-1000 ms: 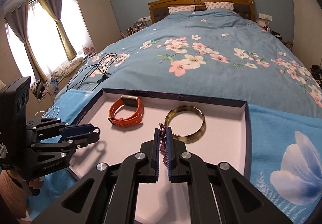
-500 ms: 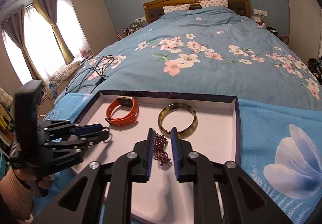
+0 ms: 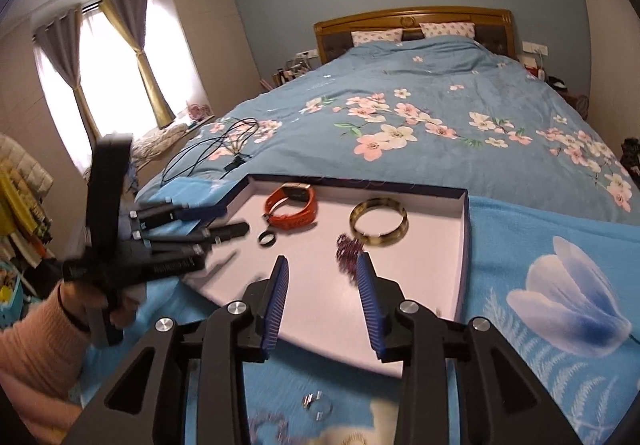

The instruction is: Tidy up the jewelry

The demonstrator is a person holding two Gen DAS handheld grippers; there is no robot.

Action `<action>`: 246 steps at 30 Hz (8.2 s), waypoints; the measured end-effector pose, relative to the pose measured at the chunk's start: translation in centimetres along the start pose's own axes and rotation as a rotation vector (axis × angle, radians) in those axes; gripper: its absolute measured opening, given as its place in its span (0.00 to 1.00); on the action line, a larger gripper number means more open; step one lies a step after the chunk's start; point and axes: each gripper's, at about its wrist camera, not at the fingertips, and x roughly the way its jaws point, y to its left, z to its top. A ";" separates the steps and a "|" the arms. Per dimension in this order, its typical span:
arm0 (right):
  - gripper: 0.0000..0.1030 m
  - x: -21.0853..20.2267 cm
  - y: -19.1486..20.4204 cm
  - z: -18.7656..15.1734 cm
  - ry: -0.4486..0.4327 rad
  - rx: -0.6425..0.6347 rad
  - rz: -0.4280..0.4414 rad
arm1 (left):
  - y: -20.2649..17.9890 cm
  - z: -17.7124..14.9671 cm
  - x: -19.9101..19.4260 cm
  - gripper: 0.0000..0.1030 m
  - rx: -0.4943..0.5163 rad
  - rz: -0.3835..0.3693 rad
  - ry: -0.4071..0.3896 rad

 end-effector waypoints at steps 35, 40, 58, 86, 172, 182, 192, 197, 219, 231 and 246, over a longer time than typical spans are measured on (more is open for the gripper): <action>0.24 -0.1 3.5 -9.3 0.228 -0.137 -0.035 | -5.2 -11.8 -10.7 0.53 0.211 -0.167 -0.041; 0.19 -0.2 3.8 -9.4 0.232 -0.155 -0.046 | -7.0 -11.9 -10.4 0.53 0.246 -0.226 -0.020; 0.25 -1.9 2.8 -9.3 0.190 -0.099 -0.001 | -8.5 -10.9 -6.8 0.47 0.272 -0.259 0.057; 0.06 -3.0 3.2 -8.4 0.153 -0.067 0.055 | -7.0 -10.9 -6.4 0.04 0.155 -0.305 0.094; 0.06 4.5 -0.7 3.9 0.022 0.005 0.002 | -1.0 -2.1 -0.1 0.04 0.092 -0.140 0.081; 0.06 6.1 -3.3 3.5 0.055 0.062 -0.042 | -1.1 -1.7 2.1 0.03 0.094 -0.136 0.128; 0.09 7.2 -4.5 2.9 0.084 0.101 -0.070 | -0.2 -1.3 3.8 0.09 0.050 -0.139 0.157; 0.11 6.4 -4.6 2.9 0.072 0.107 -0.083 | 0.5 -1.3 3.6 0.13 0.017 -0.118 0.144; 0.26 -2.4 -0.7 -3.2 0.058 -0.008 -0.076 | -0.8 -7.1 -7.7 0.36 0.050 -0.083 -0.009; 0.32 -2.7 -1.1 -8.4 0.150 0.033 -0.120 | -3.2 -11.5 -8.1 0.45 0.076 -0.162 0.056; 0.33 -1.9 -0.1 -9.8 0.190 0.030 -0.140 | -4.7 -11.9 -6.8 0.44 0.064 -0.190 0.116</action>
